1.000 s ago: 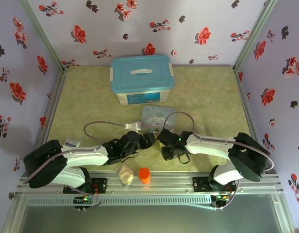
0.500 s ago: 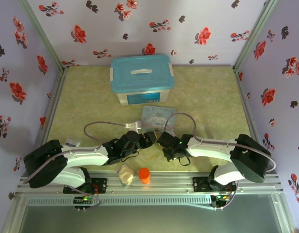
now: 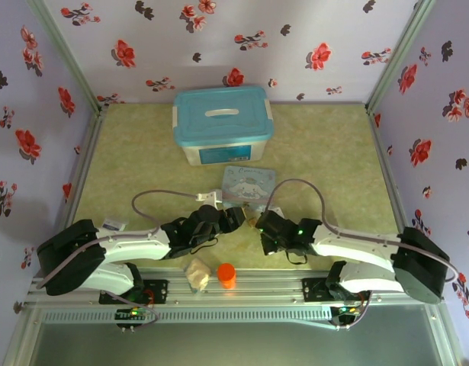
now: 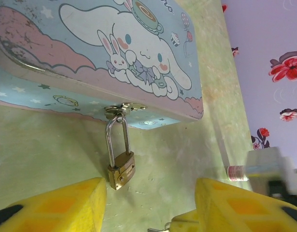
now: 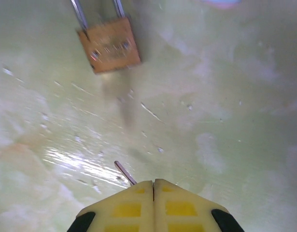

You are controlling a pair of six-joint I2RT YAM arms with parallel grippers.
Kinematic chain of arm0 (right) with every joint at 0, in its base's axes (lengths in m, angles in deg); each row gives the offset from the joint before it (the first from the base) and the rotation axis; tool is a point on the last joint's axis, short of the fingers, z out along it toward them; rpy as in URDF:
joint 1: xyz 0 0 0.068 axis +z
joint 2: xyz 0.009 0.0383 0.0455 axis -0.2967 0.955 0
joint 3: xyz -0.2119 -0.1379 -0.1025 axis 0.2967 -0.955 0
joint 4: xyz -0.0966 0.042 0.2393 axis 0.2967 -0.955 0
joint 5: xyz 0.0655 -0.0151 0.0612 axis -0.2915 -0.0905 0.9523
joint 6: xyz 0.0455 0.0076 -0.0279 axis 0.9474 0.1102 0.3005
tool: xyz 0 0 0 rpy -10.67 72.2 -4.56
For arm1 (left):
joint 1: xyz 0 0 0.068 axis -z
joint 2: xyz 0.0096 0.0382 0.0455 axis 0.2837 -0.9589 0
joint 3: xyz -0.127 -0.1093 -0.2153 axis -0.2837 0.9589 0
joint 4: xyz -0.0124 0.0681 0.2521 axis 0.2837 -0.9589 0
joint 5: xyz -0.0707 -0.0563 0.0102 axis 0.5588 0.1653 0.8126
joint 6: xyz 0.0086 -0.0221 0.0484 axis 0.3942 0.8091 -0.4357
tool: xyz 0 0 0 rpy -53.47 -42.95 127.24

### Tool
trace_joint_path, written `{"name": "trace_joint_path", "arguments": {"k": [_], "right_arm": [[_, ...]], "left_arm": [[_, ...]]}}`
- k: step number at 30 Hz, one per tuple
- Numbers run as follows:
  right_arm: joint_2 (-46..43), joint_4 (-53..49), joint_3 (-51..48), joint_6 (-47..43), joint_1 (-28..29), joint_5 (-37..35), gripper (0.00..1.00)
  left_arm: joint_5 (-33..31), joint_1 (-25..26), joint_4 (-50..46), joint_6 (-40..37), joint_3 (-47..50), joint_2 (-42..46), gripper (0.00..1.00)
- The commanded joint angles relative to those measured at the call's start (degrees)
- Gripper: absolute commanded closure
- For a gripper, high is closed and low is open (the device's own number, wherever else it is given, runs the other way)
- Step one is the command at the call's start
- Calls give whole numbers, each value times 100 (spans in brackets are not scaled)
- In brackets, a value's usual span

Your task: Unlock the padlock with the key

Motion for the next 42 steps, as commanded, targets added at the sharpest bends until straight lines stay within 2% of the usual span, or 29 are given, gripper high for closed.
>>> {"name": "trace_joint_path", "arguments": {"k": [1,7,11,15,18,21,26,28,31,33,36,42], "right_arm": [[-387,84,26,45,-216,55,100],[-886,731,132,372,-733,810,100],[-929,977,430,505,-765,906,100],[-917,1329,578,713,-778,996,100],[-898,1534,702,814,-772,1002,100],[-843,2092,702,743,-761,1090,100],[-510,2870,833,712,-682,1236,100],[-342,2985,961,647,-578,1220,100],[-252,3145,1040,580,-446,1148,100],[-174,3295,1031,621,-410,1173,100],[26,3688,921,809,-291,1242,100],[136,4350,503,1155,-101,1233,100]], "left_arm": [[20,-23,65,-90,-174,110,50],[-154,99,679,323,-82,380,47],[-413,128,1329,612,188,465,42],[-883,209,2137,1192,656,406,41],[-1271,369,2427,1284,822,468,30],[-1379,434,2843,1530,888,382,28],[-1395,542,3572,2690,909,-2,23],[-1494,666,3972,2937,911,-204,18],[-1685,810,3913,3294,961,-272,15],[-1948,913,4018,3540,1059,-328,8],[-2127,949,4705,3346,1266,-422,4],[-2356,940,4851,3334,1436,-114,4]]}}
